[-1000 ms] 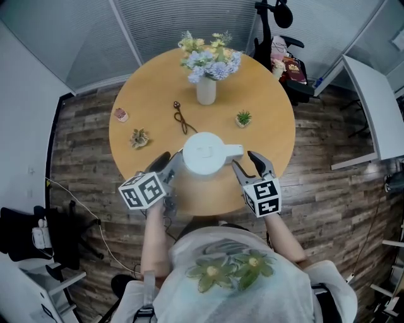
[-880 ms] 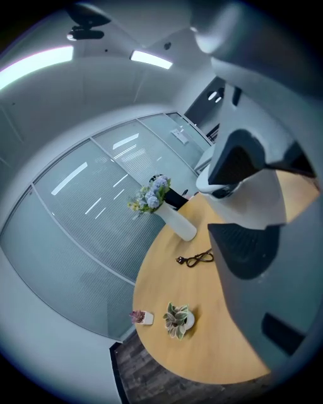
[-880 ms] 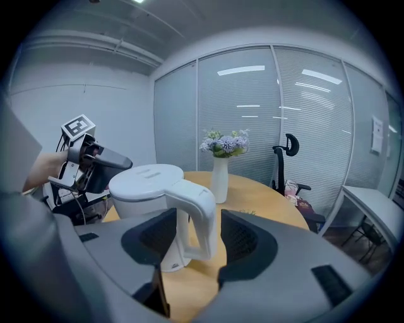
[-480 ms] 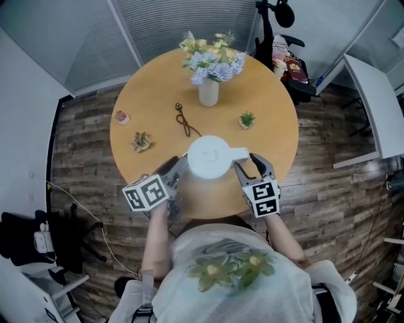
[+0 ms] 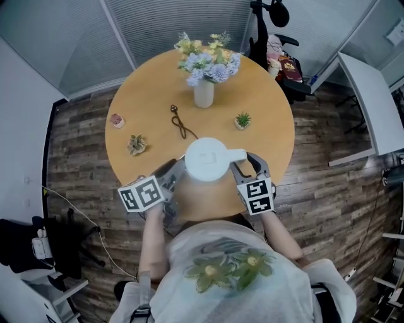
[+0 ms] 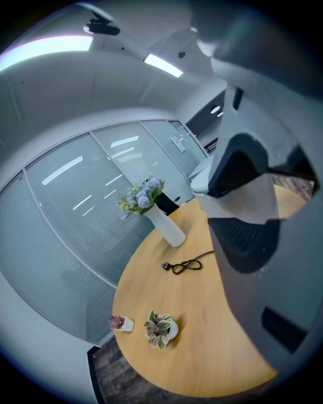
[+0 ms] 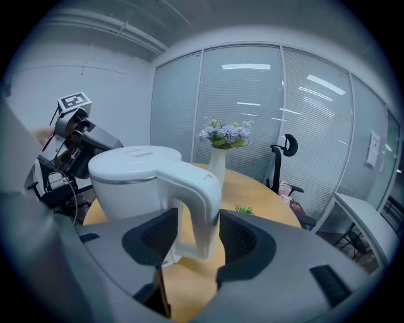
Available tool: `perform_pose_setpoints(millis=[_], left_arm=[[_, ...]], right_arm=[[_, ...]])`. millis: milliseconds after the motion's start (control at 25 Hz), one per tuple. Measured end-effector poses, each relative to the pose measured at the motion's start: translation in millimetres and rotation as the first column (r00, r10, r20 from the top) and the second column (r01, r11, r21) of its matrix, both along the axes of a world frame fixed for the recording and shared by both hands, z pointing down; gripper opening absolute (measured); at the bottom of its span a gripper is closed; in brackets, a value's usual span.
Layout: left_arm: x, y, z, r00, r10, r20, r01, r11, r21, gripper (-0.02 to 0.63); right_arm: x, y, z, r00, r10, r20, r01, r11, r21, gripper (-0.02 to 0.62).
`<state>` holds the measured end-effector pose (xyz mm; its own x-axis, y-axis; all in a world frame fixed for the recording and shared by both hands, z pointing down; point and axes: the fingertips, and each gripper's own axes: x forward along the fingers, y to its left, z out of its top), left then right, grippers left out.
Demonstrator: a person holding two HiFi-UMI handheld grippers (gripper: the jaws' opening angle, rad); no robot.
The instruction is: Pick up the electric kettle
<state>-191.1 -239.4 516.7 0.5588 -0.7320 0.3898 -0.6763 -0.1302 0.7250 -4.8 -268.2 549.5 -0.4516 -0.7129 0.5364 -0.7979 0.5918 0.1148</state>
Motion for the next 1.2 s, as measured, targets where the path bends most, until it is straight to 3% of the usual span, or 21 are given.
perform_pose_setpoints(millis=[120, 200, 480, 1200], left_arm=[[0.4, 1.7, -1.0, 1.000, -0.003, -0.021, 0.004, 1.000, 0.005, 0.129], [1.0, 1.4, -1.8, 1.000, 0.000, -0.028, 0.001, 1.000, 0.009, 0.117], [2.3, 0.1, -1.8, 0.999, 0.003, -0.034, -0.003, 1.000, 0.021, 0.086], [4.6, 1.0, -8.6, 0.998, -0.019, -0.055, 0.022, 0.998, 0.053, 0.083]], right_arm=[[2.2, -1.6, 1.6, 1.000, 0.009, -0.011, -0.009, 1.000, 0.005, 0.202], [5.2, -3.6, 0.4, 1.000, 0.021, -0.001, -0.021, 1.000, 0.014, 0.155], [6.0, -5.5, 1.0, 0.999, 0.044, 0.014, -0.045, 0.999, 0.026, 0.153], [7.7, -3.9, -3.6, 0.998, 0.062, 0.007, -0.062, 0.996, 0.069, 0.149]])
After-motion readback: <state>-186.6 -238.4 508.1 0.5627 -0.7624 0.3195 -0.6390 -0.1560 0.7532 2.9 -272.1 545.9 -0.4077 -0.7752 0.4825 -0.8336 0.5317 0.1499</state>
